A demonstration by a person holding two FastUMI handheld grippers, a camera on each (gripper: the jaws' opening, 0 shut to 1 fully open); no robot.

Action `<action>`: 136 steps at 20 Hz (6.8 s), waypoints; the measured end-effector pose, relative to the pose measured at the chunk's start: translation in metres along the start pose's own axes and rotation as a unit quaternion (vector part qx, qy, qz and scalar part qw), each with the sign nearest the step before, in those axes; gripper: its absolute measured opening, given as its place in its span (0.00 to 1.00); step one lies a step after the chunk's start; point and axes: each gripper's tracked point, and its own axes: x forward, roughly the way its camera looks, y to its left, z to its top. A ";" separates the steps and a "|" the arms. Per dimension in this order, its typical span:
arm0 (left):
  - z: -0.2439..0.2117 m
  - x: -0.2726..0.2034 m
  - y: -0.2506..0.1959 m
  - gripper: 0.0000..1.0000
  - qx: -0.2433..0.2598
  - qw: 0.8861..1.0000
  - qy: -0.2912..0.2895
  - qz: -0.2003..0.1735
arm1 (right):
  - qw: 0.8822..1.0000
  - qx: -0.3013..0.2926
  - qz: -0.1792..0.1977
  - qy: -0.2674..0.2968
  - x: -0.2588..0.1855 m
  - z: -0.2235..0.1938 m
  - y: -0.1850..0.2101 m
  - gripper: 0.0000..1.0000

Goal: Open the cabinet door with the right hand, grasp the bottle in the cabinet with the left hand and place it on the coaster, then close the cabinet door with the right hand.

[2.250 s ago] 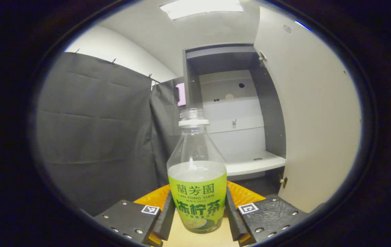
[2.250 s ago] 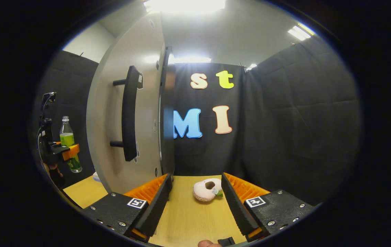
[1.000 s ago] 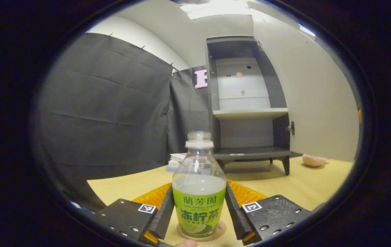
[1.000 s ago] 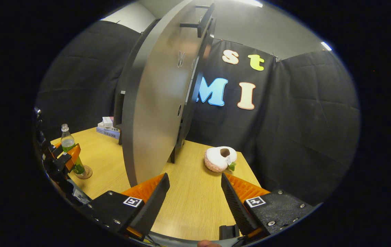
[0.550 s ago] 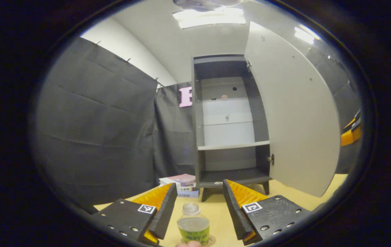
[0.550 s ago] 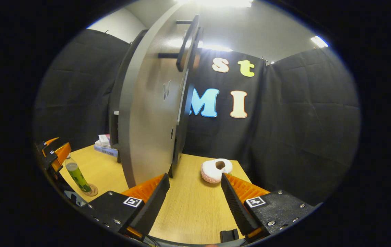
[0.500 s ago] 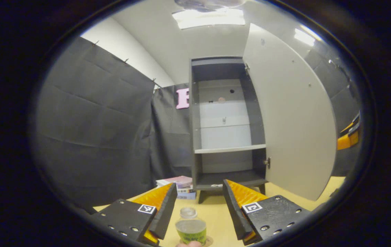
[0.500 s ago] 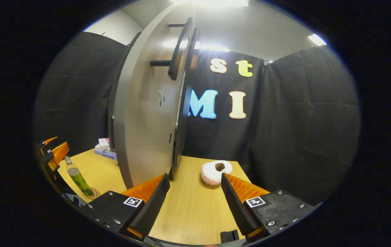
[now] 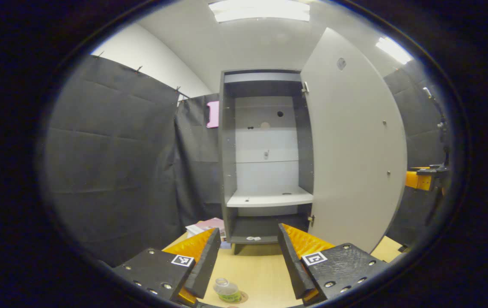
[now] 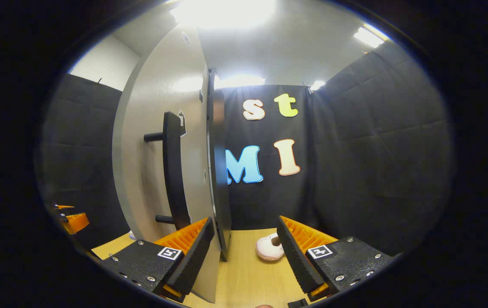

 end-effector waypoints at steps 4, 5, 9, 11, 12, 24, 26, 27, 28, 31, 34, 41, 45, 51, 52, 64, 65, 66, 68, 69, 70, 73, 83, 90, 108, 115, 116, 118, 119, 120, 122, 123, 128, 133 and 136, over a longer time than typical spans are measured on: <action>0.021 -0.007 0.032 0.76 0.003 0.999 -0.005 0.039 | 1.000 0.015 0.002 -0.003 -0.006 0.013 0.006 0.91; 0.019 -0.003 0.033 0.76 0.004 0.999 0.004 0.033 | 1.000 0.013 -0.002 -0.001 -0.007 0.012 0.006 0.91; 0.022 0.024 0.048 0.76 0.011 1.000 0.013 0.022 | 1.000 0.009 -0.025 0.008 -0.009 0.013 0.012 0.91; 0.023 0.043 0.048 0.76 0.004 1.000 0.010 0.005 | 0.999 0.014 -0.032 0.016 -0.014 0.011 0.025 0.90; 0.024 0.053 0.050 0.76 0.003 1.000 0.009 -0.001 | 0.999 0.017 -0.032 0.019 -0.016 0.010 0.034 0.90; 0.020 0.150 0.101 0.76 0.010 0.999 -0.005 -0.052 | 1.000 -0.008 -0.020 0.007 0.005 0.006 0.154 0.91; 0.017 0.160 0.114 0.76 0.003 0.998 -0.005 -0.055 | 1.000 -0.002 -0.016 0.009 0.009 0.003 0.170 0.91; 0.016 0.163 0.120 0.76 0.002 0.998 -0.005 -0.058 | 1.000 -0.001 -0.013 0.009 0.012 0.003 0.177 0.91; 0.012 0.166 0.126 0.76 0.002 0.998 -0.005 -0.058 | 1.000 -0.003 -0.010 0.008 0.015 0.002 0.183 0.91; 0.002 0.173 0.142 0.83 0.001 0.999 0.007 -0.049 | 1.000 -0.009 0.000 0.008 0.025 0.002 0.199 0.91; 0.006 0.179 0.142 0.76 -0.004 0.999 0.009 -0.042 | 1.000 -0.013 0.020 0.016 0.039 -0.001 0.213 0.91; 0.043 0.167 0.133 0.76 0.020 0.999 0.000 -0.035 | 0.997 -0.013 0.072 0.015 0.073 0.006 0.245 0.92; 0.067 0.157 0.116 0.76 0.011 1.000 -0.012 -0.025 | 0.997 -0.054 0.048 -0.017 0.087 0.019 0.235 0.93; 0.104 0.144 0.064 0.83 0.008 0.997 -0.072 -0.034 | 0.998 -0.054 0.036 0.011 0.098 0.015 0.225 0.92; 0.103 0.151 0.049 0.76 -0.002 0.996 -0.069 -0.056 | 0.998 -0.053 0.037 0.016 0.100 0.015 0.225 0.93; 0.095 0.162 0.010 0.76 -0.014 0.996 -0.049 -0.070 | 0.998 -0.038 0.043 0.020 0.085 0.006 0.216 0.93; 0.094 0.163 0.011 0.76 -0.016 0.996 -0.048 -0.072 | 0.998 -0.036 0.041 0.021 0.086 0.005 0.214 0.93; 0.093 0.162 0.013 0.83 -0.014 0.996 -0.048 -0.072 | 0.998 -0.034 0.041 0.022 0.086 0.004 0.213 0.92; 0.092 0.165 0.011 0.76 -0.009 0.997 -0.042 -0.069 | 0.998 -0.037 0.036 0.022 0.086 0.004 0.208 0.93; 0.091 0.166 0.009 0.76 -0.011 0.997 -0.038 -0.071 | 0.998 -0.038 0.033 0.024 0.086 0.003 0.206 0.93; 0.088 0.165 0.008 0.76 -0.014 0.997 -0.034 -0.072 | 0.999 -0.036 0.031 0.026 0.086 0.002 0.204 0.93; 0.087 0.160 0.004 0.76 -0.016 0.996 -0.035 -0.082 | 0.999 -0.031 0.028 0.032 0.086 -0.001 0.200 0.93; 0.085 0.162 0.004 0.76 -0.023 0.996 -0.029 -0.082 | 0.999 -0.032 0.022 0.031 0.090 0.004 0.193 0.93; 0.083 0.164 0.003 0.76 -0.022 0.996 -0.026 -0.087 | 0.999 -0.035 0.020 0.030 0.090 0.007 0.194 0.93; 0.078 0.152 -0.010 0.84 -0.021 0.992 -0.020 -0.121 | 0.998 -0.021 0.043 0.038 0.079 0.005 0.205 0.93; 0.082 0.147 -0.007 0.76 -0.020 0.992 -0.030 -0.118 | 0.998 -0.012 0.044 0.032 0.073 0.008 0.206 0.93; 0.081 0.147 -0.008 0.76 -0.022 0.992 -0.029 -0.119 | 0.998 -0.009 0.048 0.032 0.072 0.009 0.209 0.93; 0.082 0.147 -0.009 0.76 -0.021 0.992 -0.030 -0.121 | 0.998 -0.012 0.050 0.031 0.071 0.010 0.209 0.93; 0.082 0.147 -0.010 0.76 -0.021 0.992 -0.030 -0.122 | 0.998 -0.015 0.051 0.031 0.070 0.009 0.210 0.93; 0.082 0.146 -0.010 0.76 -0.020 0.992 -0.030 -0.122 | 0.998 -0.017 0.051 0.032 0.070 0.008 0.211 0.93; 0.080 0.144 -0.013 0.76 -0.027 0.991 -0.026 -0.126 | 0.998 -0.016 0.051 0.034 0.069 0.006 0.211 0.93; 0.080 0.142 -0.015 0.76 -0.030 0.991 -0.026 -0.128 | 0.998 -0.016 0.051 0.035 0.068 0.005 0.210 0.93; 0.080 0.142 -0.014 0.76 -0.026 0.992 -0.025 -0.125 | 0.998 -0.009 0.048 0.032 0.068 0.008 0.209 0.93; 0.079 0.141 -0.013 0.76 -0.027 0.992 -0.023 -0.124 | 0.998 -0.009 0.047 0.034 0.067 0.006 0.209 0.93; 0.077 0.140 -0.012 0.76 -0.030 0.992 -0.020 -0.123 | 0.998 -0.009 0.046 0.035 0.067 0.005 0.209 0.93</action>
